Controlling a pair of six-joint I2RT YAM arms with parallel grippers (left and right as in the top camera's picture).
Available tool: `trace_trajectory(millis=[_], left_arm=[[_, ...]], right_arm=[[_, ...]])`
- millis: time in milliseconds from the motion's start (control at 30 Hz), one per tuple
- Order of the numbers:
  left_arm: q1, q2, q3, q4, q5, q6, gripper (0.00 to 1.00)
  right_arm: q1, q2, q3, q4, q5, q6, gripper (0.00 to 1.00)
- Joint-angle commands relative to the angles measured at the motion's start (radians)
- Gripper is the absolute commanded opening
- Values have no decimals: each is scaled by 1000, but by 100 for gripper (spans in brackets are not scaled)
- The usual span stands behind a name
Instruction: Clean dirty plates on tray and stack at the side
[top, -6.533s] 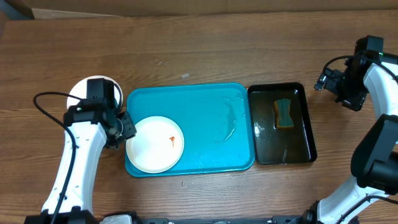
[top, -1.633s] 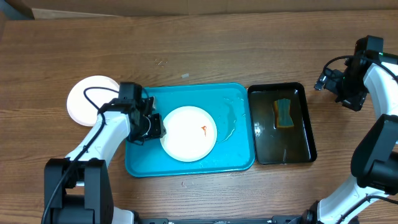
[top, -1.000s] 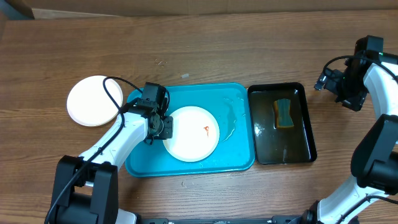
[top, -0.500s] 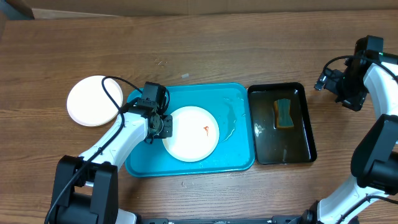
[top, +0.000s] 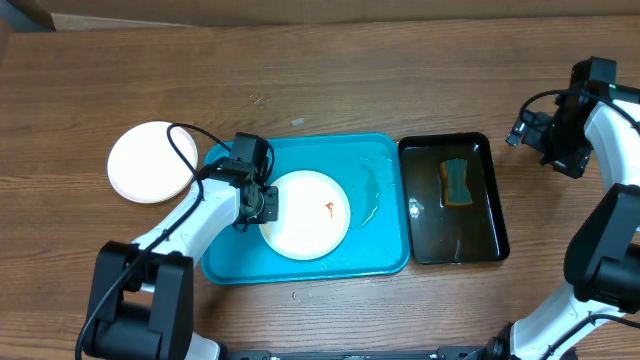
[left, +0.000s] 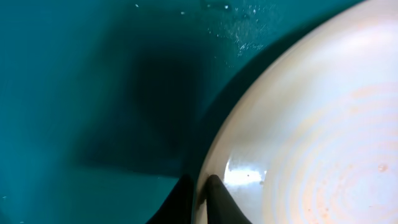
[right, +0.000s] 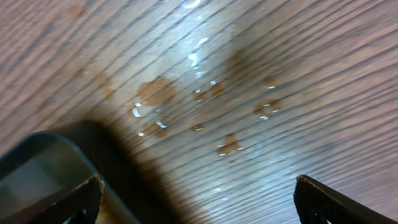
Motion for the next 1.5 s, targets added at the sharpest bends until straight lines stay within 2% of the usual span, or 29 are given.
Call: trace_trajectory(millis=[0,133,433,633,767,867,1000,1133,1267,1467], left_arm=[[0,19,-1,2,10,-6,8],[0,18,-1,2,10,-7,4],[35,18,-1,-27,3,-159,4],[68,18,-1,-33,61,-152,6],[67,18,-1,-32,61,-147,6],[67,18,-1,-32,61,-147,6],[65,18,-1,-32,61,-147,6],[65,18,-1,-31,61,-147,7],[65,18,-1,-29,61,-147,10],[65,18,-1,-31,58,-147,12]], right_arm=[[3,-11,10,6,70,-42,100],[3,-11,10,6,70,-42,100],[3,-11,10,6,70,-42,100],[4,-11,10,65,9,-37,100],[4,-11,11,7,-310,23,100],[4,-11,11,-29,-615,-175,100],[8,-12,11,-102,-745,-142,100],[54,-12,11,-185,-691,-200,100],[134,-11,8,-241,-463,-198,100],[265,-11,-38,-219,-127,-43,100]])
